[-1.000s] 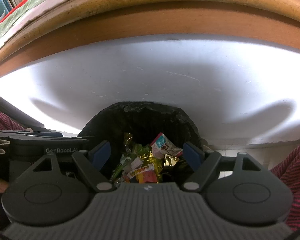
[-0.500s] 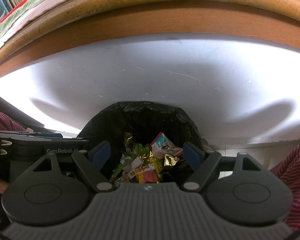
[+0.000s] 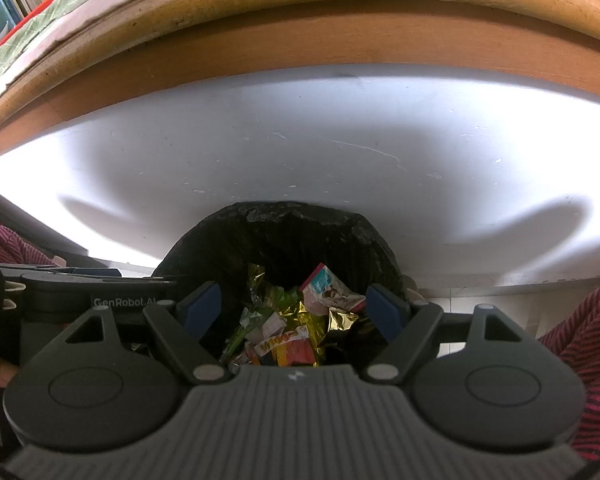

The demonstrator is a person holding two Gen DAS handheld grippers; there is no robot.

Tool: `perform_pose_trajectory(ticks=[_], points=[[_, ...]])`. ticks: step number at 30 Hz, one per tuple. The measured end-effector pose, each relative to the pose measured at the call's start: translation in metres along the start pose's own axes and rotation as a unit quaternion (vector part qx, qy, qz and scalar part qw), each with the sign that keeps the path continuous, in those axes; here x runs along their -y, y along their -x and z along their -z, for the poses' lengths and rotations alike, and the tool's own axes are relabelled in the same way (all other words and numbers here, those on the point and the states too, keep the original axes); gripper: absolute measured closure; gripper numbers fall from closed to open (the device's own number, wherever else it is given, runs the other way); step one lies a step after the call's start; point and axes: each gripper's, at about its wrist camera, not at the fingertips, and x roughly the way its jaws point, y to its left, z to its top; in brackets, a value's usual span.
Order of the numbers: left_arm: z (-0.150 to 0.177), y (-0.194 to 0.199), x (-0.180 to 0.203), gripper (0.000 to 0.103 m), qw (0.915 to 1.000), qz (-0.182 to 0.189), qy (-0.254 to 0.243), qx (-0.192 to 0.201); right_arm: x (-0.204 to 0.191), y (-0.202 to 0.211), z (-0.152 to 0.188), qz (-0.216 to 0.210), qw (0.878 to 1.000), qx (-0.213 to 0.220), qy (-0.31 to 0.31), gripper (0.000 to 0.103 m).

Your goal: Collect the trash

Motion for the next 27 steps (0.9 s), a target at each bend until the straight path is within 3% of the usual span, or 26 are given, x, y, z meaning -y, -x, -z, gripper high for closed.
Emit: perform_pose_trajectory(ticks=[18,27], points=[[0.0015,-0.0020,0.0044,0.016,1.0000,-0.004,-0.006,-0.002,0.0024,0.0022,0.0017,0.002,1.000,0.001,-0.002,0.016],[0.0027,0.0005,0.0079,0.016,0.9993,-0.036,-0.010,-0.007,0.0042,0.0015,0.0001,0.006,1.000,0.002,-0.004,0.016]])
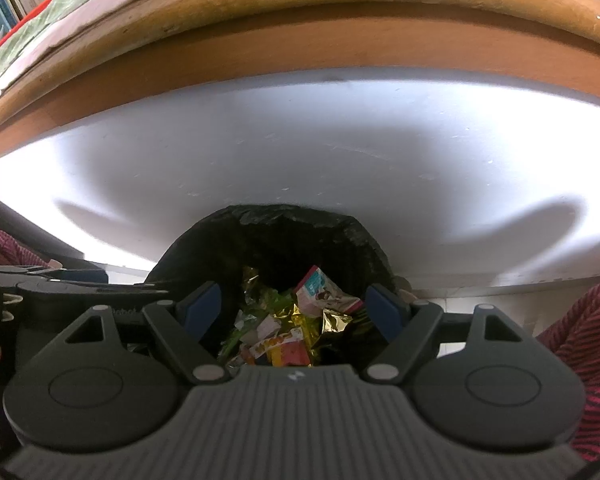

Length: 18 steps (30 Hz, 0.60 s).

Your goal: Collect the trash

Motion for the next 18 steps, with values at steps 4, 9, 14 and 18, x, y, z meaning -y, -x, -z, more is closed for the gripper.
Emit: perform_pose_trajectory(ticks=[4,9,14,18], points=[[-0.0001,-0.0013,-0.0026,0.017,0.9999,0.016,0.002,-0.004,-0.0001,0.0000,-0.0002,0.000,1.000,0.000,0.000,0.016],[-0.0014,0.0003,-0.0010,0.015,0.9998,0.019,-0.003,0.002,-0.0001,0.0001,-0.0003,0.000,1.000,0.000,0.000,0.016],[-0.0030,-0.0019,-0.0009,0.015,0.9998,0.020,-0.002,-0.007,0.0001,0.0001,-0.0005,0.000,1.000,0.000,0.000,0.016],[-0.0030,-0.0036,-0.0009,0.015,0.9998,0.017,-0.001,-0.011,0.0010,0.0003,-0.0007,-0.001,1.000,-0.001,0.001,0.016]])
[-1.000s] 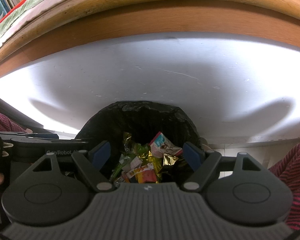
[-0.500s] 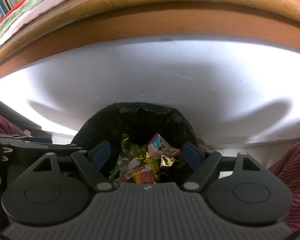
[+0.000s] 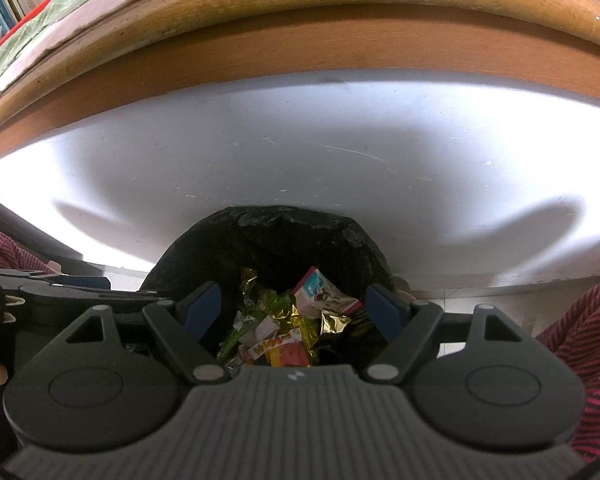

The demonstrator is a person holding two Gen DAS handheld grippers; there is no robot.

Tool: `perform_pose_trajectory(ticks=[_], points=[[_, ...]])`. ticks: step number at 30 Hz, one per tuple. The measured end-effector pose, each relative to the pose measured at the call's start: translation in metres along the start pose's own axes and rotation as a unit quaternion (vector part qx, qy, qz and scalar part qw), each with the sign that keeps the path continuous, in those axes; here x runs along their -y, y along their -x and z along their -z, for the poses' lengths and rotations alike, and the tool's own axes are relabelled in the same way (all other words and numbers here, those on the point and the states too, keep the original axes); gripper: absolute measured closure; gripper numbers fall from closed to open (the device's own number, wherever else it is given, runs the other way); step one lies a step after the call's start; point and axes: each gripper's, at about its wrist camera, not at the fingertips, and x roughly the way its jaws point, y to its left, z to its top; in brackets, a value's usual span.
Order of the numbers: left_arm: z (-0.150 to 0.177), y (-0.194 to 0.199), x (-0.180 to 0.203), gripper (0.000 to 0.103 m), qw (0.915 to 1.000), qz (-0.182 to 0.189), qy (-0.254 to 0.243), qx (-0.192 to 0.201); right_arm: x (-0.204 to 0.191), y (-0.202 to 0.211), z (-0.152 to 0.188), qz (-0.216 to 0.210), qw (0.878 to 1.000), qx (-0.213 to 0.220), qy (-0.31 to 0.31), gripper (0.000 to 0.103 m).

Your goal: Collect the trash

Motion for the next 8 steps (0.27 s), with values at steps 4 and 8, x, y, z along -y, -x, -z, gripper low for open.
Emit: perform_pose_trajectory(ticks=[4,8], points=[[0.0010,-0.0010,-0.0006,0.014,1.0000,-0.002,0.005,0.001,0.0003,0.0000,0.0000,0.000,1.000,0.000,0.001,0.016],[0.0024,0.0005,0.0002,0.014,1.0000,-0.006,-0.001,0.004,0.0017,0.0006,-0.0002,-0.001,1.000,0.000,0.001,0.016]])
